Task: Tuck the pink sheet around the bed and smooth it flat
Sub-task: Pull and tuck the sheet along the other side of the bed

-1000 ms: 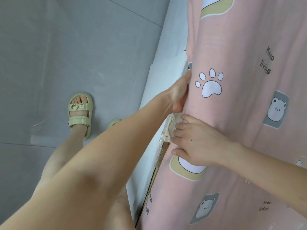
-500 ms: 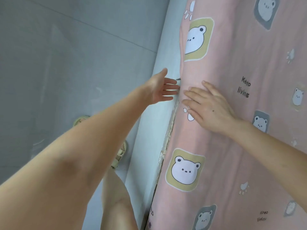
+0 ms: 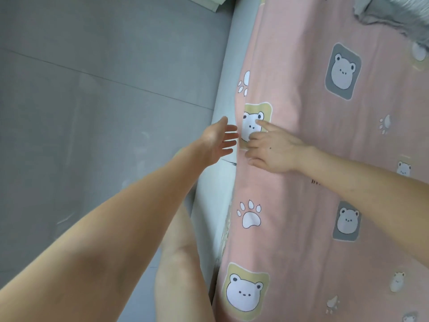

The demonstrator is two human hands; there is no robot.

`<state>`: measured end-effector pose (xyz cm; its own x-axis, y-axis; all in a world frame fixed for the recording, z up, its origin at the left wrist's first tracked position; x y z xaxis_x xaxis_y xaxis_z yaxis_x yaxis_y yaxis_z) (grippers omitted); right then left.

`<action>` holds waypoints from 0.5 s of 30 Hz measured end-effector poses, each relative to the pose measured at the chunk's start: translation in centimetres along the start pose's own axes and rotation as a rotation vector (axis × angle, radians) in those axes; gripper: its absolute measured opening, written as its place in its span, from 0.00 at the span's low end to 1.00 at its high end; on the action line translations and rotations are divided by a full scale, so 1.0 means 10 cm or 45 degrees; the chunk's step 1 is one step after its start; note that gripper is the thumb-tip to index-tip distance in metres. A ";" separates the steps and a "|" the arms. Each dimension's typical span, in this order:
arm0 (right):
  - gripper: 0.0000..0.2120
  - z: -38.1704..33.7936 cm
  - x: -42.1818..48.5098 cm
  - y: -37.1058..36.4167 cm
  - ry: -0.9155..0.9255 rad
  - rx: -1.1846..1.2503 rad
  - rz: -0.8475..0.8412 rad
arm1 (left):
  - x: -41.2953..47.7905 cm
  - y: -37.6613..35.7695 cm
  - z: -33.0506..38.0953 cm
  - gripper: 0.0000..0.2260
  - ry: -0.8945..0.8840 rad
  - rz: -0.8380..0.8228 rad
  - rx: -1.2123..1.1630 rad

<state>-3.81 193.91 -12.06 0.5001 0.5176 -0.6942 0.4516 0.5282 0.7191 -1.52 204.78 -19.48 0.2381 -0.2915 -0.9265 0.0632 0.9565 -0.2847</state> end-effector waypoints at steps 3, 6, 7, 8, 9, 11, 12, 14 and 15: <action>0.24 0.11 0.21 0.02 0.106 0.018 -0.001 | 0.17 -0.08 0.28 0.17 -0.035 0.103 0.120; 0.25 0.32 0.31 0.08 0.110 0.088 0.071 | 0.35 -0.22 0.53 0.18 -0.037 0.136 0.280; 0.25 0.39 0.33 0.09 0.112 0.110 0.092 | 0.40 -0.26 0.59 0.18 -0.031 0.128 0.281; 0.24 0.47 0.35 0.11 0.112 0.109 0.117 | 0.45 -0.32 0.65 0.18 -0.029 0.117 0.248; 0.24 0.54 0.38 0.13 0.108 0.107 0.126 | 0.49 -0.36 0.71 0.17 -0.028 0.113 0.199; 0.24 0.64 0.42 0.13 0.102 0.110 0.090 | 0.59 -0.42 0.79 0.16 -0.039 0.134 0.147; 0.24 0.66 0.44 0.11 0.117 0.111 0.066 | 0.62 -0.44 0.83 0.14 -0.050 0.147 0.151; 0.24 0.67 0.47 0.09 0.156 0.091 0.023 | 0.69 -0.48 0.90 0.11 -0.071 0.177 0.189; 0.22 0.67 0.49 0.09 0.176 0.076 0.004 | 0.72 -0.49 0.94 0.10 -0.079 0.193 0.228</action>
<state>3.99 192.48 -14.59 0.3968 0.6094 -0.6864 0.4951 0.4876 0.7191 8.95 198.08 -22.43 0.3163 -0.1485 -0.9370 0.1919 0.9773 -0.0901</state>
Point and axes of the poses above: each hand's wrist, its own x-axis towards the middle knuckle, its own y-axis out of the back of the hand, z = x × y, the point moved 5 cm from there along x, towards the middle knuckle, and after that the axes turned 11 degrees about z, right-handed, at the moved point
